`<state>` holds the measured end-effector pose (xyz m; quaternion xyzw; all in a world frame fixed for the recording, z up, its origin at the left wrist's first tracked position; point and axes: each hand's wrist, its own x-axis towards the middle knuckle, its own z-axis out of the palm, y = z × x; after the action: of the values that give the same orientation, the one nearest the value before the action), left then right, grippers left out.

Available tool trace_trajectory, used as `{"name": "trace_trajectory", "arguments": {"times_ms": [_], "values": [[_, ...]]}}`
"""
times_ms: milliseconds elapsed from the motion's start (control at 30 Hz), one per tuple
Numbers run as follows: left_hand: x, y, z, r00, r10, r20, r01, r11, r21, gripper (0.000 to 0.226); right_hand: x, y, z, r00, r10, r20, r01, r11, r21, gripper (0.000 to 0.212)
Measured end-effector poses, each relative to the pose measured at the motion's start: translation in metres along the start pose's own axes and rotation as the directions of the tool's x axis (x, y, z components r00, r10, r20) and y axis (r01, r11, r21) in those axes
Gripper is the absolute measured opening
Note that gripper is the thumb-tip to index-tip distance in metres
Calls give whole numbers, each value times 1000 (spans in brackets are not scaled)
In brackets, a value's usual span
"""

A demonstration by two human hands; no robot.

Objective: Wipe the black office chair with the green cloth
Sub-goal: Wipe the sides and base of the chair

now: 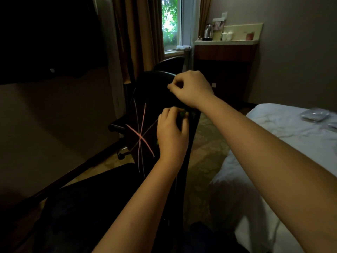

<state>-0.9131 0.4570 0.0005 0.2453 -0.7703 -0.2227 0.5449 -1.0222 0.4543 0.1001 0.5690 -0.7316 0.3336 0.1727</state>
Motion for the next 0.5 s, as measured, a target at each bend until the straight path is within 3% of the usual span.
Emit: {"name": "trace_trajectory", "arguments": {"times_ms": [167,500], "values": [[-7,-14,1,997,71,16,-72,995,63,15,0,1,0,1000,5,1,-5,1000,19,23],[-25,-34,3,997,75,-6,-74,995,65,20,-5,1,-3,999,34,12,-34,998,51,23]]}}
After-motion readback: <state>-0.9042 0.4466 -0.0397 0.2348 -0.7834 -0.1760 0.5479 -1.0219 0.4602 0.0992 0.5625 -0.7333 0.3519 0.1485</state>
